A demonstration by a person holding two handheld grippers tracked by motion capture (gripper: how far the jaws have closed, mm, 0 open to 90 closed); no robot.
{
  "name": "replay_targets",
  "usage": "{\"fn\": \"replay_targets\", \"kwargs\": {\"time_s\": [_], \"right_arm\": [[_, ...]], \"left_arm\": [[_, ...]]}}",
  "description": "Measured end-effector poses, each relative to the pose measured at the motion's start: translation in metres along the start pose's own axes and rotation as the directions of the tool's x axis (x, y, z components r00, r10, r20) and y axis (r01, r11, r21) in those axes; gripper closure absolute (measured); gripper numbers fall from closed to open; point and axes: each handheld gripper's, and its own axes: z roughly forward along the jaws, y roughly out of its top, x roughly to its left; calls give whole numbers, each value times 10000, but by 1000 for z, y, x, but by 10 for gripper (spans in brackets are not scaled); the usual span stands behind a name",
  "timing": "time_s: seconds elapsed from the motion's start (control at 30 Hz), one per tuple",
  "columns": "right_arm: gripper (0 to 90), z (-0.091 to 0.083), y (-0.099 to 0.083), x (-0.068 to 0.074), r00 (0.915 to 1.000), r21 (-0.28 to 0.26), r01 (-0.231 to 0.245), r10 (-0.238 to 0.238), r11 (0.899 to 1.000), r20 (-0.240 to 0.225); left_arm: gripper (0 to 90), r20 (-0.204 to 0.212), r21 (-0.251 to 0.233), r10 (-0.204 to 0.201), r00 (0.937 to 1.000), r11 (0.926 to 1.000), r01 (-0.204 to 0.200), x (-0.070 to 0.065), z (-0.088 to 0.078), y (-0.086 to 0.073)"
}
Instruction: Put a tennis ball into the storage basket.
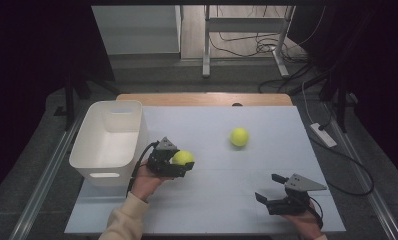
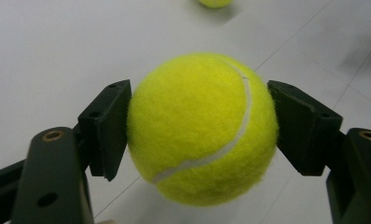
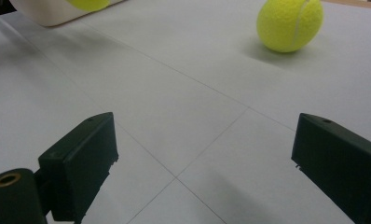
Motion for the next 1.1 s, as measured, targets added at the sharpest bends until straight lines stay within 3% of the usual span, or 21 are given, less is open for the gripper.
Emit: {"fn": "replay_targets", "kwargs": {"time_s": [0.6, 1.1], "right_arm": [[67, 0, 0, 0, 10000, -10, 4, -4, 10000, 13], [66, 0, 0, 0, 10000, 7, 17, -17, 10000, 27]], "left_arm": [[265, -90, -806, 26, 10000, 9967, -33, -2, -20, 4], [266, 2, -1663, -176, 9998, 9859, 174, 0, -35, 5]]}}
